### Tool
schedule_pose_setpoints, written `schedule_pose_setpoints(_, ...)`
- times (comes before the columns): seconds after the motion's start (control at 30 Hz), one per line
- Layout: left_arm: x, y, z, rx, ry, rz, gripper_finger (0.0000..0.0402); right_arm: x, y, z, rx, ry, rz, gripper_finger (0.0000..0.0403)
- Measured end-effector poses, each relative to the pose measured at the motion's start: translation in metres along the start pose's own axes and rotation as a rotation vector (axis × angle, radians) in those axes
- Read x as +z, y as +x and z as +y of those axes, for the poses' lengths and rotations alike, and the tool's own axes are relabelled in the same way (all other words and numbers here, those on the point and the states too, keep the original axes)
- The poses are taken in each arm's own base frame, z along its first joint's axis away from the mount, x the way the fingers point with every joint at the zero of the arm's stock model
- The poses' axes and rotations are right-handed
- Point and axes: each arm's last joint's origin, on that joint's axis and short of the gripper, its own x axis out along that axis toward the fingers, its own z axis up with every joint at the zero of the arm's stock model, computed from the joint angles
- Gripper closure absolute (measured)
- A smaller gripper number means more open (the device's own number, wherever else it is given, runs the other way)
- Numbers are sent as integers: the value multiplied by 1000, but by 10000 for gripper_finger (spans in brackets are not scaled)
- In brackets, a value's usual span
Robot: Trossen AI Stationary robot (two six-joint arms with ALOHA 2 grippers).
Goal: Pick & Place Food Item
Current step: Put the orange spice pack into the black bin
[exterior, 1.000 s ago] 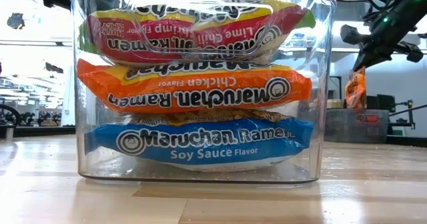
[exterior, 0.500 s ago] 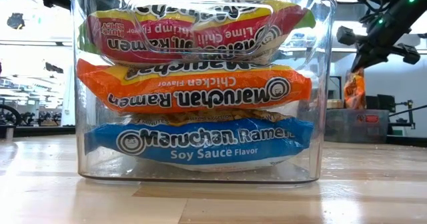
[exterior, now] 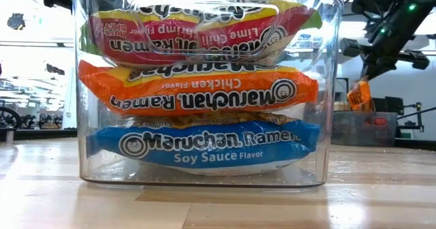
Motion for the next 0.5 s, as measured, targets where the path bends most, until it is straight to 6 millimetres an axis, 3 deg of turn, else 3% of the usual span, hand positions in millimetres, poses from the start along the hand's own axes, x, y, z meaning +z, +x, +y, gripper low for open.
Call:
schedule_pose_setpoints(0.33,0,0,0,0,0,0,401,-3,-2,-8,-60,16,-9,403)
schedule_pose_setpoints(0.5,0,0,0,-8,-11,-1,401,-2,-2,-10,-98,110,-48,403)
